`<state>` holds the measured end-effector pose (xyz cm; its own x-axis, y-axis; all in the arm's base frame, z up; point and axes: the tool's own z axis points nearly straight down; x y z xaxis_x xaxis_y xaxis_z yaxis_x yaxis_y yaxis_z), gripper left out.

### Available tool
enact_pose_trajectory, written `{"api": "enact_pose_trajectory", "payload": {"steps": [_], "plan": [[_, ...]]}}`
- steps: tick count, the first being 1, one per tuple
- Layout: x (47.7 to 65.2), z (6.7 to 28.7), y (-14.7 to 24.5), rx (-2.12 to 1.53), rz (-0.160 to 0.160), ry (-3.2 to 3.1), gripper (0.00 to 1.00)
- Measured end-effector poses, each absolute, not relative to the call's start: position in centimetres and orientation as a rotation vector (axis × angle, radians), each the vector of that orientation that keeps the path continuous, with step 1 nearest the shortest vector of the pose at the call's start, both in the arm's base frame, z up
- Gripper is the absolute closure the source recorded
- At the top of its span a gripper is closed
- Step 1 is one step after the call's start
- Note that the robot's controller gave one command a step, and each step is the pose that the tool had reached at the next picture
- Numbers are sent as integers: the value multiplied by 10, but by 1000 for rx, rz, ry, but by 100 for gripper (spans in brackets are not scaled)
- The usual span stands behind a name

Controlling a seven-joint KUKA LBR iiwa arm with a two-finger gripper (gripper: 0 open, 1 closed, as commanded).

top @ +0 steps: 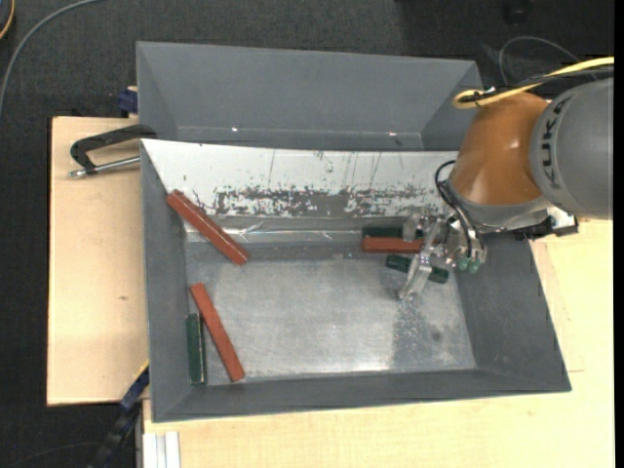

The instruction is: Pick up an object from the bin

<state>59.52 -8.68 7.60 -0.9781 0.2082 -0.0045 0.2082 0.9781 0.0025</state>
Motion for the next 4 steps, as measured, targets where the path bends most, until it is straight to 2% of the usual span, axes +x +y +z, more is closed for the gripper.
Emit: {"api": "enact_pose_trajectory", "payload": {"steps": [1,2,3,4], "plan": [[596,73,-60,568,1,3086,0],[599,76,-61,568,2,3075,100],[596,72,-60,568,2,3086,0],[514,72,-66,645,0,3081,0]]}}
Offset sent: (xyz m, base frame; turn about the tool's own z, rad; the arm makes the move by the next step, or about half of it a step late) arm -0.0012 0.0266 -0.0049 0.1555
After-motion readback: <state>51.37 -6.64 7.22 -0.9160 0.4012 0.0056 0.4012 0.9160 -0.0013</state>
